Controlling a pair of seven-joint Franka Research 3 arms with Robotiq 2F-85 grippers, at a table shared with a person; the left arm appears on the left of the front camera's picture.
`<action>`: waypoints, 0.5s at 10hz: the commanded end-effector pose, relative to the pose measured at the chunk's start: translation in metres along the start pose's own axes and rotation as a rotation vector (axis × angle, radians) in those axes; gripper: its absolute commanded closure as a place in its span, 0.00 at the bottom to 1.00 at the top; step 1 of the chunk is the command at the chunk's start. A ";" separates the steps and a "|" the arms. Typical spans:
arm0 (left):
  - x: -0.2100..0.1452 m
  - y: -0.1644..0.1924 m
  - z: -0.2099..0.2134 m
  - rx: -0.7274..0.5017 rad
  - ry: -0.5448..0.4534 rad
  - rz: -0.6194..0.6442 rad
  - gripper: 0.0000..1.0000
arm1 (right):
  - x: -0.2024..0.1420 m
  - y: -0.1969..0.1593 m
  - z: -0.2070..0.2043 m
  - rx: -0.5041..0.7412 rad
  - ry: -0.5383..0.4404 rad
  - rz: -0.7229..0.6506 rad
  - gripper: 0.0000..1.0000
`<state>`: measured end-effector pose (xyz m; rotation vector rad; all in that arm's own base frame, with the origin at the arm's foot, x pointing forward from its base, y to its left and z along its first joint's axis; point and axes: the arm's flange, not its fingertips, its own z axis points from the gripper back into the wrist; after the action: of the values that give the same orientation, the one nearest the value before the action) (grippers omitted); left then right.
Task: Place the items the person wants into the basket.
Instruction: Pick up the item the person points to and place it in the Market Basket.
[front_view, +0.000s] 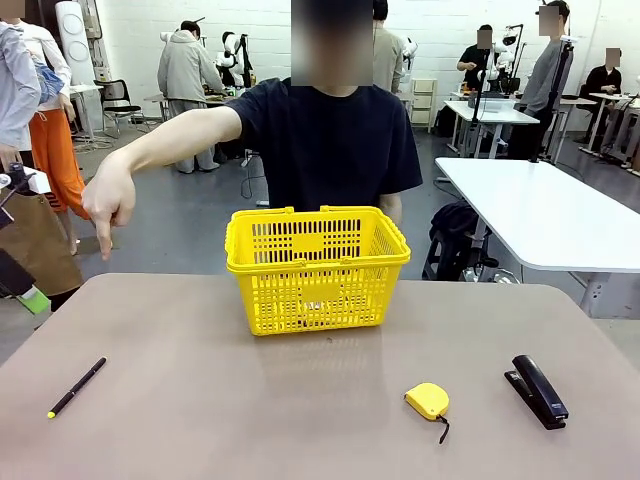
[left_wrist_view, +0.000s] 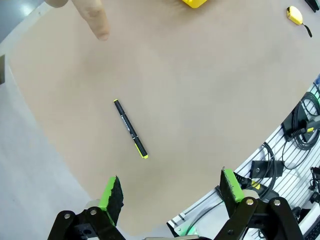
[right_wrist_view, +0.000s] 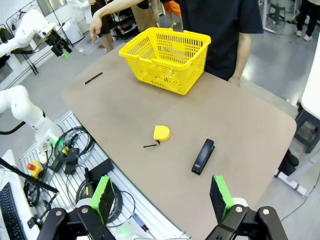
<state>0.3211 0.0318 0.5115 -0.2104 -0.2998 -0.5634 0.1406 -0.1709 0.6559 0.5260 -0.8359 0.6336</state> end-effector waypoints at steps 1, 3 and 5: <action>0.000 -0.001 0.001 0.018 0.009 0.006 0.00 | 0.000 0.000 -0.001 0.008 -0.002 0.005 0.00; 0.000 -0.001 0.001 0.018 0.009 0.006 0.00 | 0.000 0.000 -0.001 0.008 -0.002 0.005 0.00; -0.003 -0.002 -0.033 0.048 0.045 -0.048 0.00 | 0.000 0.000 -0.001 0.008 -0.002 0.005 0.00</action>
<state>0.3214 0.0295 0.5039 -0.1988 -0.2888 -0.5803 0.1406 -0.1709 0.6559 0.5261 -0.8360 0.6336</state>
